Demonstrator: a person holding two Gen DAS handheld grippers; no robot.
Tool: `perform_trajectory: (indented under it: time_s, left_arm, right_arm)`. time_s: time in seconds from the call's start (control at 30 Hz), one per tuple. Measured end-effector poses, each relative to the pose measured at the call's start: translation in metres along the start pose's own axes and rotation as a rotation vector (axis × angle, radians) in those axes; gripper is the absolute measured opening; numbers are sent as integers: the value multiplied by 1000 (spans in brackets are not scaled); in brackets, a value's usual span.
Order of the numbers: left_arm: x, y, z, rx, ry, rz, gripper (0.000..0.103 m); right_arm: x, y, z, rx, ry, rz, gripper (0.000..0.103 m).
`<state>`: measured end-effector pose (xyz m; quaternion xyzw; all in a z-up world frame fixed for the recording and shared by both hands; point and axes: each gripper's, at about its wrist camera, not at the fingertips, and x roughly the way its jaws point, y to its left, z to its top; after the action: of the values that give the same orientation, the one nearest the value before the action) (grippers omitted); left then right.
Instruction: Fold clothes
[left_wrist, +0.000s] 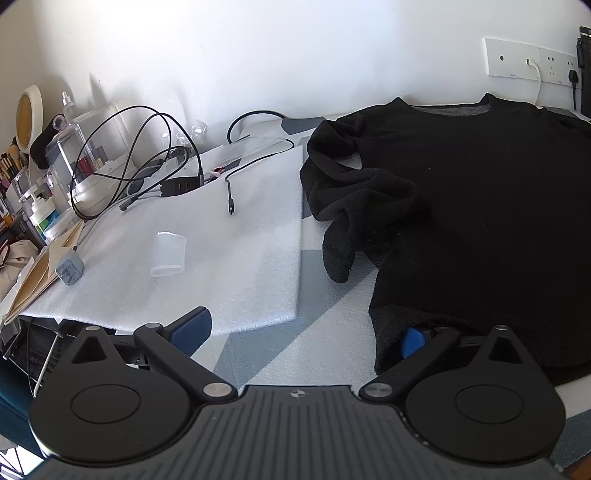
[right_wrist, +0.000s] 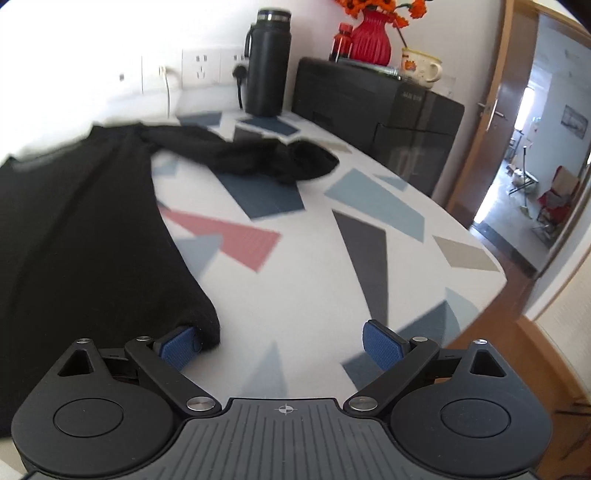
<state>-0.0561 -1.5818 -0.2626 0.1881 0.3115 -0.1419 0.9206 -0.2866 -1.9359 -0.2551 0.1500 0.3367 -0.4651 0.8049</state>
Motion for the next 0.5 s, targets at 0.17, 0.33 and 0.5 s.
perform_trajectory:
  time_s: [0.17, 0.33, 0.5]
  left_arm:
    - [0, 1, 0, 5, -1, -7, 102]
    - [0, 0, 1, 21, 1, -22, 102]
    - [-7, -1, 3, 53, -43, -69, 59]
  right_arm:
    - [-4, 7, 6, -17, -45, 45, 92]
    - [5, 17, 7, -67, -14, 96, 43]
    - [2, 24, 12, -98, 10, 112, 4]
